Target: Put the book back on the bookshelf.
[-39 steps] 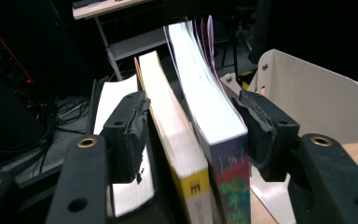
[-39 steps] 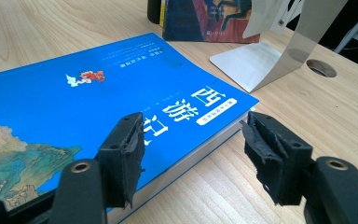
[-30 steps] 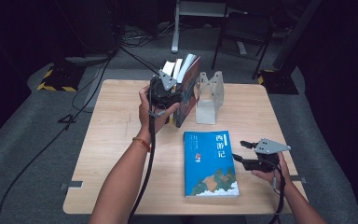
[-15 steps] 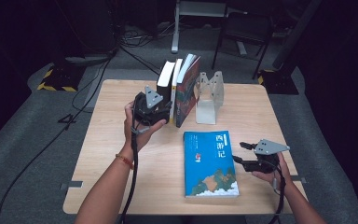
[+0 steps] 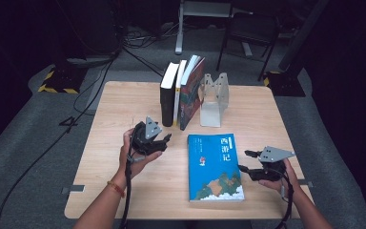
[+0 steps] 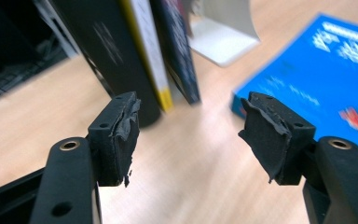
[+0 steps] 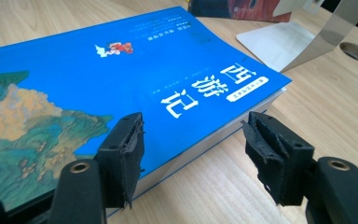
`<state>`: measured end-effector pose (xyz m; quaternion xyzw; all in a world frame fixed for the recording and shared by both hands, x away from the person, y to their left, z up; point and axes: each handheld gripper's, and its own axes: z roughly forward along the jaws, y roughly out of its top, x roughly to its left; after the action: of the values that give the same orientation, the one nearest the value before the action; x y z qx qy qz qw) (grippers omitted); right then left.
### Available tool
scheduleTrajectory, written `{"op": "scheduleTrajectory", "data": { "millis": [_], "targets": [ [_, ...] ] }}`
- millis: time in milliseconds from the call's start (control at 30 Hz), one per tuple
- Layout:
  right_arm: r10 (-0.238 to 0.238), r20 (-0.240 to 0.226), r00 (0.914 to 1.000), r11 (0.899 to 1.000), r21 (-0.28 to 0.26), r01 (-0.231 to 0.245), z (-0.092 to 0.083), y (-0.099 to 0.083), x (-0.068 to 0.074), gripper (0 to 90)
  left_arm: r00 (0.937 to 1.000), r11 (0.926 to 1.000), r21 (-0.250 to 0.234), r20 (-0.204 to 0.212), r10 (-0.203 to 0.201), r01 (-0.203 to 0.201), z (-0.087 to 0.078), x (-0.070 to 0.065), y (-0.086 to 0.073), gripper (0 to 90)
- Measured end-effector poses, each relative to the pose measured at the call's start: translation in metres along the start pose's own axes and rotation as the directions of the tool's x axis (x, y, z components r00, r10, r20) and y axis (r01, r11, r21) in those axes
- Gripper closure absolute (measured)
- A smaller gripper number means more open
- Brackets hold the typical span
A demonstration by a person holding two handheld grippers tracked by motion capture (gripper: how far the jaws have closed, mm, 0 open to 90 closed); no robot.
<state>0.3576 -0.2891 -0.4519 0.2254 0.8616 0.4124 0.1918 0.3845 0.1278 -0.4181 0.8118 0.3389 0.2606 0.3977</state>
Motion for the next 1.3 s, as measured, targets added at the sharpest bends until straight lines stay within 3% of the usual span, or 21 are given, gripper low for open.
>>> {"op": "scheduleTrajectory", "data": {
  "millis": [200,333,367,400,433,467,567,700,933,1000,1200,1300],
  "targets": [
    [0.018,-0.003,0.9998,1.000,0.017,-0.018,-0.008,-0.008,0.001,37.1,0.9966,0.9981,0.059,0.081,0.013,-0.018,0.001,-0.016,-0.029,33.3],
    [0.027,-0.033,0.9991,0.998,0.060,-0.025,-0.017,-0.018,0.003,35.6,0.9886,0.9912,0.117,0.143,0.046,-0.063,0.001,-0.029,-0.053,30.2],
    [0.024,-0.051,0.9984,0.997,0.077,-0.020,-0.019,-0.021,0.005,35.0,0.9848,0.9886,0.132,0.167,0.050,-0.073,0.001,-0.032,-0.060,29.0],
    [0.015,-0.075,0.9971,0.995,0.098,-0.008,-0.020,-0.024,0.006,35.0,0.9848,0.9886,0.132,0.167,0.050,-0.073,0.001,-0.032,-0.060,28.8],
    [0.011,-0.093,0.9956,0.994,0.113,0.000,-0.021,-0.026,0.008,35.0,0.9784,0.9813,0.161,0.193,0.075,-0.107,0.001,-0.038,-0.070,28.3],
    [0.011,-0.093,0.9956,0.994,0.113,0.000,-0.021,-0.026,0.008,35.0,0.9784,0.9813,0.161,0.193,0.075,-0.107,0.001,-0.038,-0.070,27.7],
    [-0.011,-0.163,0.9865,0.987,0.156,0.037,-0.021,-0.031,0.015,36.0,0.9711,0.9766,0.184,0.229,0.067,-0.111,-0.001,-0.044,-0.079,27.4],
    [-0.041,-0.228,0.9727,0.979,0.186,0.085,-0.022,-0.034,0.027,37.0,0.9563,0.9753,0.196,0.289,0.042,-0.102,-0.010,-0.050,-0.091,26.7],
    [-0.061,-0.267,0.9618,0.973,0.200,0.117,-0.019,-0.035,0.034,37.3,0.9504,0.9754,0.203,0.311,0.019,-0.086,-0.017,-0.052,-0.102,25.2],
    [-0.075,-0.262,0.9621,0.969,0.210,0.132,-0.017,-0.035,0.036,37.0,0.9485,0.9773,0.198,0.317,0.009,-0.076,-0.018,-0.051,-0.104,24.8],
    [-0.056,-0.267,0.9621,0.975,0.194,0.111,-0.015,-0.037,0.035,35.8,0.9462,0.9809,0.178,0.323,0.016,-0.078,-0.015,-0.049,-0.106,20.7],
    [-0.048,-0.262,0.9638,0.984,0.154,0.091,-0.018,-0.034,0.033,35.5,0.9473,0.9805,0.181,0.320,0.014,-0.075,-0.015,-0.049,-0.105,20.0]
  ]
}}
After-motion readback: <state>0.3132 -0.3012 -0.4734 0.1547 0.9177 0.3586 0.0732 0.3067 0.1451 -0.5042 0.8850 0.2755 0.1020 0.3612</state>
